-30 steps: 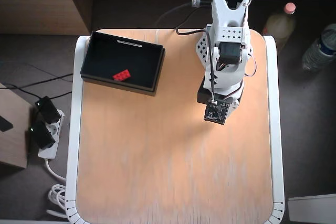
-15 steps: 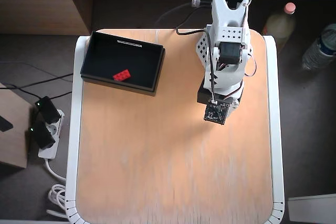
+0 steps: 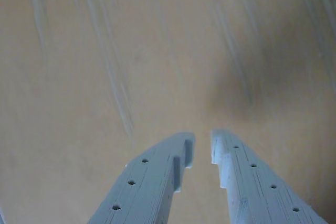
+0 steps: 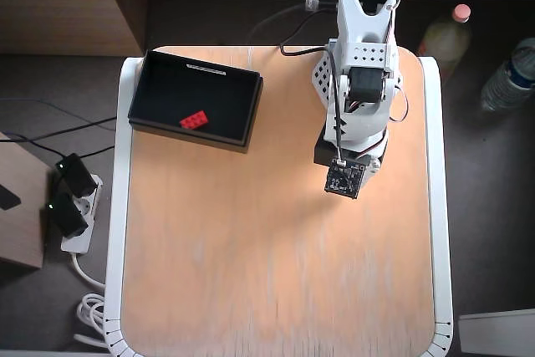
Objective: Grasp a lego block and put it in the bin.
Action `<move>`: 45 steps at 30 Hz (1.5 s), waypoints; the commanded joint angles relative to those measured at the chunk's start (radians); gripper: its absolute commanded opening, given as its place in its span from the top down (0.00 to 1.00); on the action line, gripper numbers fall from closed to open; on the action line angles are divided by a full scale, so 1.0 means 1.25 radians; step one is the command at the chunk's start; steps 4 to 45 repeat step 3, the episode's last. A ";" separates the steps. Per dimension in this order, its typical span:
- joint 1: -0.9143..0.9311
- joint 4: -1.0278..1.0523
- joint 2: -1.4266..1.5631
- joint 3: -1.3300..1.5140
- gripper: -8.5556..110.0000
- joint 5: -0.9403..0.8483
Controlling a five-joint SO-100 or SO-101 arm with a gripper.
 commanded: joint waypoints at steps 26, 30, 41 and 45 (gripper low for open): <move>0.000 0.006 0.070 0.124 0.93 -0.005; 0.000 0.006 0.070 0.124 0.93 -0.005; 0.000 0.006 0.070 0.124 0.93 -0.005; 0.000 0.006 0.070 0.124 0.93 -0.005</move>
